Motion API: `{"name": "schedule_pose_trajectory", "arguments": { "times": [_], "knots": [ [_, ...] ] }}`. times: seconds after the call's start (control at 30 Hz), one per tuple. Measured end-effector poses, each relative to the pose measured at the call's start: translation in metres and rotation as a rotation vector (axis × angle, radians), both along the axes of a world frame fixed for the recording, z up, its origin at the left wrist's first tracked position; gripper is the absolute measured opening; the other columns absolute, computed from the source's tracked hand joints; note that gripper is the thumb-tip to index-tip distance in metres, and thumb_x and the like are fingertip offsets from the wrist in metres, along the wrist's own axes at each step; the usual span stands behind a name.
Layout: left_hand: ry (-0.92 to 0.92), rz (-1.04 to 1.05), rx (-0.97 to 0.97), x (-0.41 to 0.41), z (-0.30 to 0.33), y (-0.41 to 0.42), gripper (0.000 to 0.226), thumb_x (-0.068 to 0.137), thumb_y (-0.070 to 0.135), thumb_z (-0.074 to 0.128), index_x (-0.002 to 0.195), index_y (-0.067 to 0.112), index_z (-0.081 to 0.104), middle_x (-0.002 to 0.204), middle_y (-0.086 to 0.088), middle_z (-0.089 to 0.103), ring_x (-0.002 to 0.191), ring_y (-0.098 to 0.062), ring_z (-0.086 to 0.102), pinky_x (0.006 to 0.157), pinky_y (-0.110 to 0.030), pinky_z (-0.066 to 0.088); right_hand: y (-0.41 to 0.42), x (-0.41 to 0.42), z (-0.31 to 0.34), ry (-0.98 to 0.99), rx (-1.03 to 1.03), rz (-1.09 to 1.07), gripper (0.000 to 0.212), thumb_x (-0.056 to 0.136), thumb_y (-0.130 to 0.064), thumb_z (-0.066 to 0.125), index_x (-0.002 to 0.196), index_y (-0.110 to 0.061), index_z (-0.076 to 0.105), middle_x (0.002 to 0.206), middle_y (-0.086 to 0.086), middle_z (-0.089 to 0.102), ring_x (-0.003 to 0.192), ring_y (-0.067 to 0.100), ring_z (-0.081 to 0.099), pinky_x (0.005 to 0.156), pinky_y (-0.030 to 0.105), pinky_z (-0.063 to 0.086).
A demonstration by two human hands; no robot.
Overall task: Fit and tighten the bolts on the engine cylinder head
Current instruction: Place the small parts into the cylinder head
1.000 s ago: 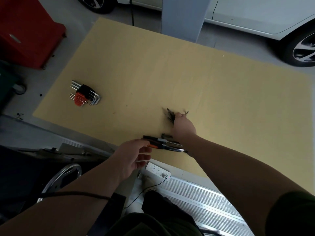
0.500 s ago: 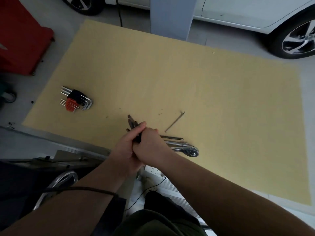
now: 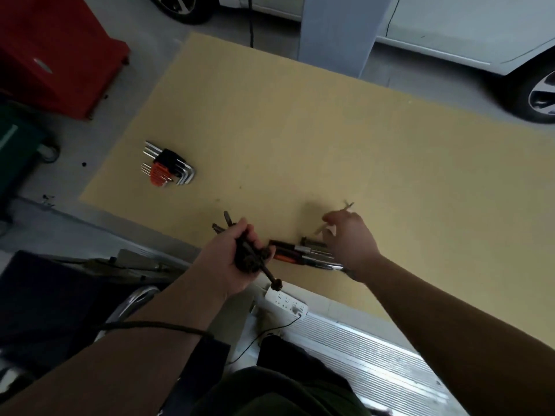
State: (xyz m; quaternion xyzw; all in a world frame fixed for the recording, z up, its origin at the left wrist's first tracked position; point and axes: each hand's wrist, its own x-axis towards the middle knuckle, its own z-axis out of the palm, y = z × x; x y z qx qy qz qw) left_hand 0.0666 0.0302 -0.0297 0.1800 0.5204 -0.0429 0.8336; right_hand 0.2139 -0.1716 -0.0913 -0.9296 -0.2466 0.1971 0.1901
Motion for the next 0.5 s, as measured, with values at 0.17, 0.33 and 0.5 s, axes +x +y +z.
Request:
{"name": "schedule_pose_trajectory", "arguments": {
  "times": [0.17, 0.33, 0.5],
  "knots": [
    [0.012, 0.034, -0.012, -0.01, -0.002, 0.001, 0.033, 0.105, 0.032, 0.059, 0.079, 0.012, 0.055, 0.056, -0.002, 0.05, 0.045, -0.018, 0.056, 0.062, -0.046, 0.063, -0.008, 0.01, -0.033, 0.084, -0.293, 0.213, 0.027, 0.094, -0.024, 0.059, 0.119, -0.025, 0.07, 0.125, -0.001, 0.06, 0.114, 0.024, 0.06, 0.088, 0.036, 0.053],
    [-0.003, 0.105, -0.079, -0.008, 0.01, -0.001, 0.033, 0.105, 0.03, 0.061, 0.078, 0.01, 0.055, 0.056, -0.001, 0.049, 0.045, -0.017, 0.056, 0.065, -0.047, 0.065, -0.01, 0.001, -0.042, 0.041, -0.258, 0.164, 0.016, 0.098, -0.02, 0.054, 0.105, -0.018, 0.067, 0.109, 0.004, 0.061, 0.102, 0.028, 0.06, 0.077, 0.036, 0.051],
    [-0.052, 0.16, -0.107, -0.001, 0.021, 0.002, 0.035, 0.106, 0.031, 0.059, 0.078, 0.011, 0.054, 0.055, 0.0, 0.048, 0.045, -0.015, 0.055, 0.069, -0.046, 0.066, 0.009, -0.013, -0.006, 0.363, 0.295, -0.463, 0.008, 0.095, -0.011, 0.055, 0.097, -0.014, 0.063, 0.084, 0.009, 0.07, 0.071, 0.025, 0.064, 0.065, 0.039, 0.052]
  ]
}}
